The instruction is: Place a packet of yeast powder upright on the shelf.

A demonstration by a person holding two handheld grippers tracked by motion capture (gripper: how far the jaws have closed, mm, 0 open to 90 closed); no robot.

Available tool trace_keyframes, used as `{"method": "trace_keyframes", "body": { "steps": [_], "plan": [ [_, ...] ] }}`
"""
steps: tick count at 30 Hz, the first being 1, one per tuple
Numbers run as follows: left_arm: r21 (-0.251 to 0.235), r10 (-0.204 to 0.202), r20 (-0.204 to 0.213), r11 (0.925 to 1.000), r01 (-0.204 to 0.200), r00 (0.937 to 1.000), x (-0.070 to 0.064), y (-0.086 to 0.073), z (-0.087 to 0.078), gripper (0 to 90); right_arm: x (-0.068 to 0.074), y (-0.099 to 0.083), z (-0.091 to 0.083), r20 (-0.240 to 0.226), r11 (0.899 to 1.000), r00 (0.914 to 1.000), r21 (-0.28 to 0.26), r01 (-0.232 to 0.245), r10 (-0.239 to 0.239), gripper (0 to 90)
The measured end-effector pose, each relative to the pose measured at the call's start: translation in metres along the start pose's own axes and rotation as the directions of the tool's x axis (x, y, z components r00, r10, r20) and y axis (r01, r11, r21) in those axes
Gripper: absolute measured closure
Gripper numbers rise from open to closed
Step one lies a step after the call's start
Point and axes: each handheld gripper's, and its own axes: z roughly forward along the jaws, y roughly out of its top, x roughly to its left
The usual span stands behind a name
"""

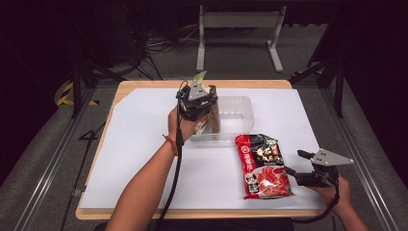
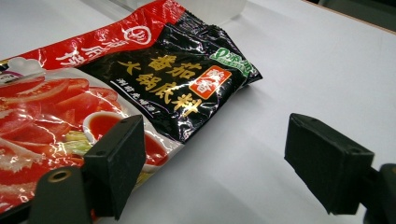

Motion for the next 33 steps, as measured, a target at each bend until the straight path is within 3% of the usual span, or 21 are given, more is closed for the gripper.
{"method": "trace_keyframes", "body": {
  "steps": [4,7,17,23,33],
  "plan": [
    [0.013,0.025,-0.001,0.9996,-0.025,0.9997,0.002,0.001,-0.005,74.8,0.0,0.0,0.0,0.002,1.0,1.0,-0.002,-0.004,0.004,21.2],
    [0.014,0.02,0.0,0.9997,-0.02,0.9998,0.003,0.001,-0.008,74.8,0.0,0.0,-0.001,0.005,1.0,1.0,-0.004,-0.004,0.004,21.2],
    [0.024,0.05,0.04,0.9984,-0.051,0.9979,0.003,0.002,-0.022,72.7,0.0,0.0,-0.001,0.005,1.0,1.0,-0.001,-0.009,0.009,21.2],
    [0.016,0.041,0.048,0.999,-0.041,0.998,0.005,-0.001,-0.03,69.7,-0.001,0.0,-0.001,0.006,1.0,0.9999,-0.002,-0.009,0.009,21.2],
    [0.046,0.101,0.083,0.9935,-0.105,0.9915,-0.001,-0.018,-0.044,64.2,-0.001,0.0,-0.001,0.007,1.0,1.0,0.0,-0.007,0.007,21.2]
  ]
}}
